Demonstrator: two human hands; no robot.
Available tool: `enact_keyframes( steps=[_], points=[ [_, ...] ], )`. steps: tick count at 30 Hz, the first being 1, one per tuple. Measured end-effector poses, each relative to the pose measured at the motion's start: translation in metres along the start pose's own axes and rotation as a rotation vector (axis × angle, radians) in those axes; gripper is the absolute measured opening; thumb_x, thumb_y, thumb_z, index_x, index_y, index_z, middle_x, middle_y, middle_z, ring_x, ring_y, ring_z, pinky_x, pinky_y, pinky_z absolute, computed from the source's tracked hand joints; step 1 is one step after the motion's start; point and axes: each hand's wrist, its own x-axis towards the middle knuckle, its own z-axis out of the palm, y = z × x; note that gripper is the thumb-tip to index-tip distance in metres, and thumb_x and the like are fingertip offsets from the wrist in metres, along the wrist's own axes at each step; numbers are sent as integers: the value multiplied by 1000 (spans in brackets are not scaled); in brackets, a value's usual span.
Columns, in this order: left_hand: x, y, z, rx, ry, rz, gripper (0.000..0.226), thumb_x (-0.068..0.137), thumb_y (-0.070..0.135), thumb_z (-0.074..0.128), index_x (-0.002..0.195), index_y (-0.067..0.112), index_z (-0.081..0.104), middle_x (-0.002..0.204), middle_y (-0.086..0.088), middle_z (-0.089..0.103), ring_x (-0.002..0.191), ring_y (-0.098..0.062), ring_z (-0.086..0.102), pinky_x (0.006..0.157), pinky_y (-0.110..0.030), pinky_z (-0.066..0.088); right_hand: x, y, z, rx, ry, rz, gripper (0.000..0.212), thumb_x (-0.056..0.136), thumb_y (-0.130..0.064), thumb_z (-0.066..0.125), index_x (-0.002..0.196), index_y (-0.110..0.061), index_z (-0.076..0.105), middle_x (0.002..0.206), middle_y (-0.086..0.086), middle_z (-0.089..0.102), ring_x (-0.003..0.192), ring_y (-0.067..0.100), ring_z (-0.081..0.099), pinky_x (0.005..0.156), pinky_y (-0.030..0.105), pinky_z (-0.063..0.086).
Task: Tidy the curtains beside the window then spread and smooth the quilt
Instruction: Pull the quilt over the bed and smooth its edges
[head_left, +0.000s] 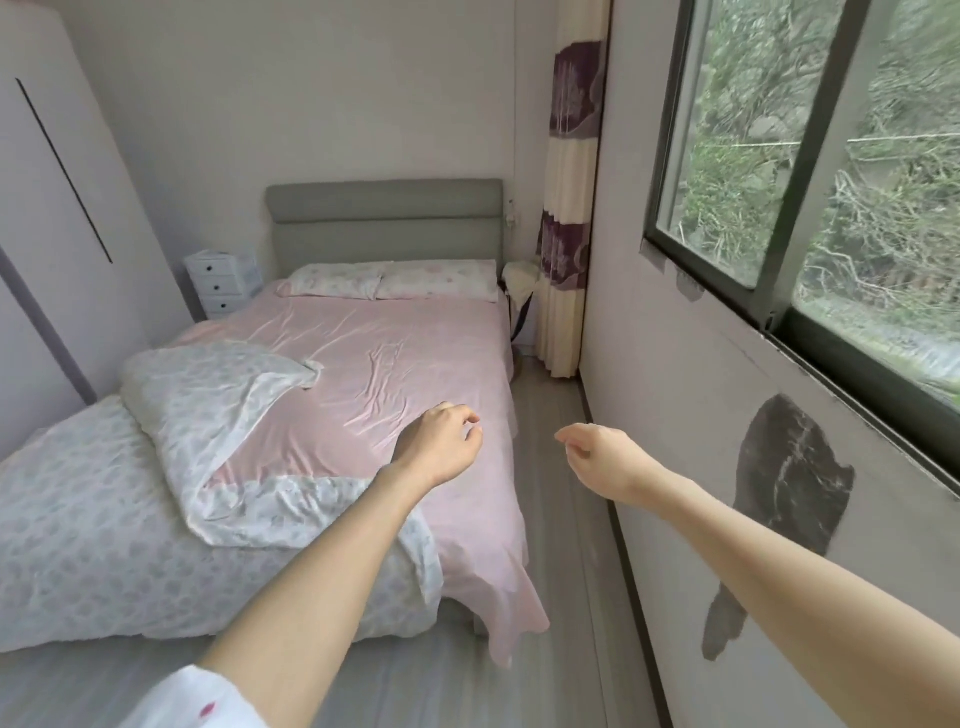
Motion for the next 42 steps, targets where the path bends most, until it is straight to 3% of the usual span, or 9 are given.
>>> enact_keyframes(
  steps=[8,12,18,25,30,36,42],
  points=[
    [242,-41,12,-7,82,-62,30,94,28,41,117,20,59,123,-1,59,112,-22,54,86,-31,43,244,33,-50,19,26,-61,39,93,-10,31,126,-13,53,131,8,56,120,29,50,100,39,42],
    [317,-58,30,-7,96,-76,28,94,28,42,114,20,60,121,0,59,112,-22,54,85,-31,43,323,55,-48,22,2,-98,40,94,-9,33,129,-12,51,136,4,53,126,23,47,103,31,38],
    [441,-105,81,-1,95,-184,27,93,26,45,114,19,60,123,0,59,114,-21,54,87,-29,42,484,105,-31,46,-110,-154,39,94,-9,35,128,-13,52,133,5,56,123,23,50,102,33,40],
    [584,-166,86,-23,185,-458,28,91,22,47,114,14,62,122,-5,61,114,-24,54,89,-31,44,687,129,-32,53,-252,-244,37,94,-11,35,126,-14,53,128,9,60,115,26,56,100,35,43],
    [636,-214,91,-115,223,-679,26,91,23,48,109,15,64,118,-5,63,108,-26,58,90,-34,47,804,96,-22,68,-345,-400,37,92,-9,37,124,-14,56,130,8,58,119,26,53,100,29,40],
    [692,-293,107,-223,348,-913,24,90,18,49,108,15,66,115,-1,65,106,-20,59,87,-24,41,916,62,18,140,-445,-547,34,92,-6,41,121,-9,58,125,10,62,119,22,55,101,26,38],
    [775,-389,129,-395,531,-1135,25,91,15,49,108,14,66,116,-3,66,106,-21,59,93,-27,43,1065,30,69,164,-552,-541,33,92,-9,41,119,-13,59,123,12,62,114,23,57,97,27,43]
  ],
)
